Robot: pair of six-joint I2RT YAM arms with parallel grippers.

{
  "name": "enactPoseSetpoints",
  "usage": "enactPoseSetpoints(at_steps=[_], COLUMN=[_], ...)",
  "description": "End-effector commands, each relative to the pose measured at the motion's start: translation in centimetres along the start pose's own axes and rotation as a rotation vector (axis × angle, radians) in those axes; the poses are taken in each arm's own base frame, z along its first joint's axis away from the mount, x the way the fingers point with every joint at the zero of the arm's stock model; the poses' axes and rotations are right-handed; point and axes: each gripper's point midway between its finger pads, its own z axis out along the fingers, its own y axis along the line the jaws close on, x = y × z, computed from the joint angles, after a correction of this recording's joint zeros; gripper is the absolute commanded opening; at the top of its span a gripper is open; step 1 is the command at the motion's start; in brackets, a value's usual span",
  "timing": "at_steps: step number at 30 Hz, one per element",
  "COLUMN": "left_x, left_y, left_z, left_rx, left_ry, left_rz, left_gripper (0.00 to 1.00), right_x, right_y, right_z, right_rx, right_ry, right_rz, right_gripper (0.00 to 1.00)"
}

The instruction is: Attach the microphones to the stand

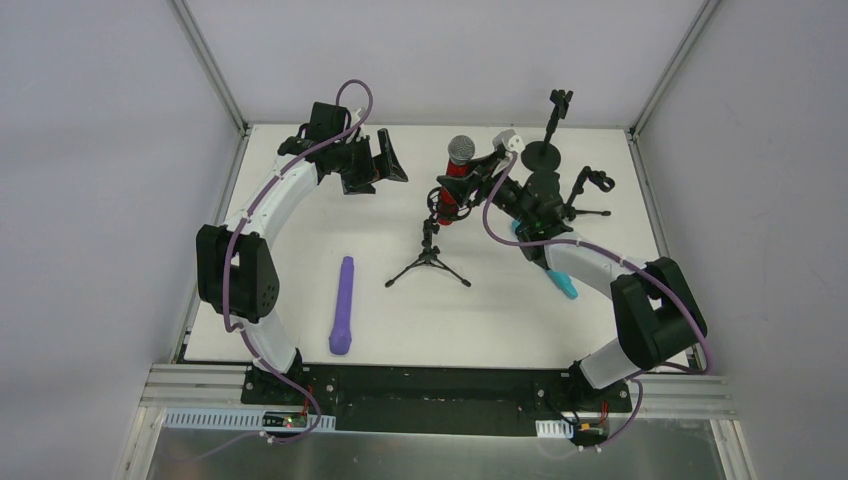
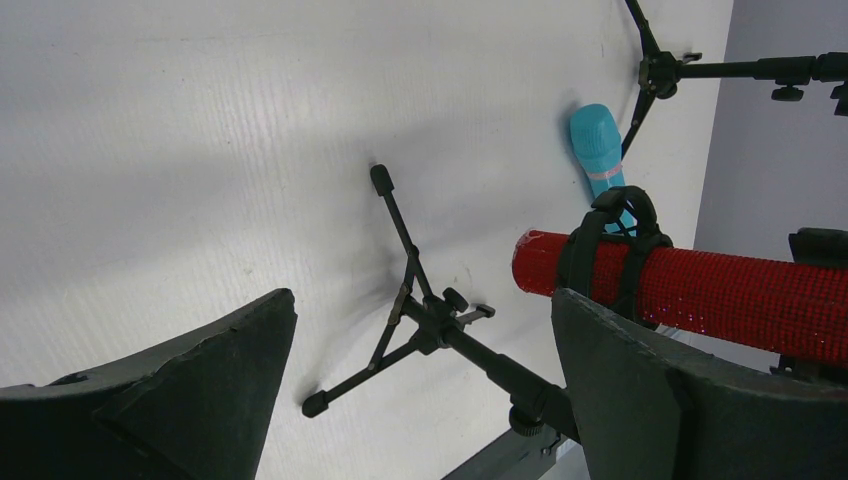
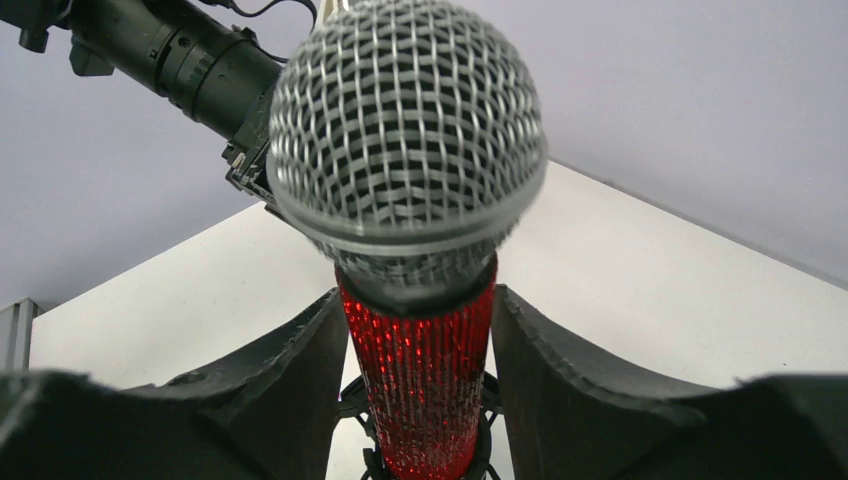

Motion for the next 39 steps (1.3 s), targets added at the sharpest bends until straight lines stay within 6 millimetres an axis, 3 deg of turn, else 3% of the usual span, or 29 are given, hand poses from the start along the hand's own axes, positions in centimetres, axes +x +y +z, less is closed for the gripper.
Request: enactPoseSetpoints(at_steps=[1,5,13,19,26,34,39], left_x=[-1.4,-1.4,-1.6,-1.9,-2.3,-2.7,-2.9], left_y=[-1.0,-0.9,-1.0,-1.2,-2.0,-2.6,-4.0], left_z=[-1.0,-1.0,-1.3,-1.9,-3.4,-5.1,-7.0], left_rx=[0.029,0.024,0.023,0.027,0.039,0.032,0.064], left_ry=[-0.035,-0.039,-0.048,-0.062,-0.099,-0.147,-0.201], left_rz=[0.006,0.013,0.021,0.023,0.030,0.053,0.090], left_gripper=[0.99,0.99,0.99,0.99,0.99,0.99,0.99], right_x=[-1.4,-2.1,-3.5,-3.9,-3.3,0.7,2.4], right_y=[1.3,1.4,1.6,1.8,2.1,1.5,0.4], right_z=[0.0,-0.3,-1.3,-2.7,-5.8,-10.5,-13.7], right_rx=[-0.054,-0.037,-0.008,0.023,0.089,0.257,0.437], right_ry=[-0.052,-0.076,-0.116,-0.106,-0.074,0.141,0.220], right_rz=[-0.007,0.017,0.033,0.036,0.055,0.158,0.267], right_gripper=[0.61,0.80,0.99,0.99,1.00,0.99,0.99])
